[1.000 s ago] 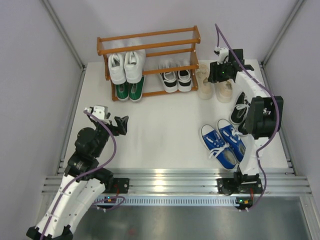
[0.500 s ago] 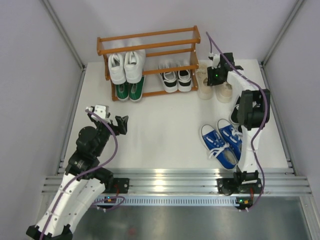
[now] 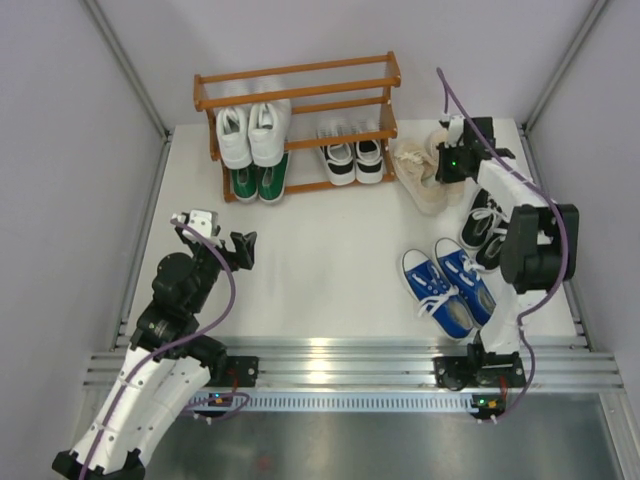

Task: Place and organize the shoes onto the shoe shelf
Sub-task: Pick up the shoe at the center of the board, then place the shoe at the shoe shelf.

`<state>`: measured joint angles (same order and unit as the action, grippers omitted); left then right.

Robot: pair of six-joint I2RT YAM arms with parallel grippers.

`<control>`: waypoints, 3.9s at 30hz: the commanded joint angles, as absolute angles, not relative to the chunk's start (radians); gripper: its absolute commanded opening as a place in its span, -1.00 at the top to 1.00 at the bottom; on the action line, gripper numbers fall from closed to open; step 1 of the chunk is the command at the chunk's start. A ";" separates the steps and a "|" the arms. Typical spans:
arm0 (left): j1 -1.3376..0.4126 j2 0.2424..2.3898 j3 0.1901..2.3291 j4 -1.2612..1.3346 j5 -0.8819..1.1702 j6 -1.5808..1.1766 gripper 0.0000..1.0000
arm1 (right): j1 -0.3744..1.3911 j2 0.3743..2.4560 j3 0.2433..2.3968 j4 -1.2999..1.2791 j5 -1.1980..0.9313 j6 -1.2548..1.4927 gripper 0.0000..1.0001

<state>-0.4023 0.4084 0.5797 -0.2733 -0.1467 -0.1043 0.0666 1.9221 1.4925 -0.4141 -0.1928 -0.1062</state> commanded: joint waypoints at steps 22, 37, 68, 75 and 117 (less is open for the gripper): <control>-0.400 0.371 0.578 -0.261 -0.161 -0.095 -0.76 | 0.233 1.304 1.302 -0.387 -0.520 -0.157 1.00; -0.400 0.387 0.575 -0.261 -0.181 -0.084 -0.75 | 0.402 1.799 1.814 -0.371 -0.331 0.058 1.00; -0.400 0.405 0.575 -0.261 -0.173 -0.078 -0.75 | 0.477 2.094 2.151 -0.268 0.115 0.452 1.00; -0.400 0.414 0.575 -0.261 -0.175 -0.077 -0.75 | 0.479 2.115 2.186 -0.262 0.130 0.506 1.00; -0.400 0.410 0.578 -0.261 -0.149 -0.081 -0.75 | 0.457 1.729 1.741 -0.282 -0.360 -0.302 -0.95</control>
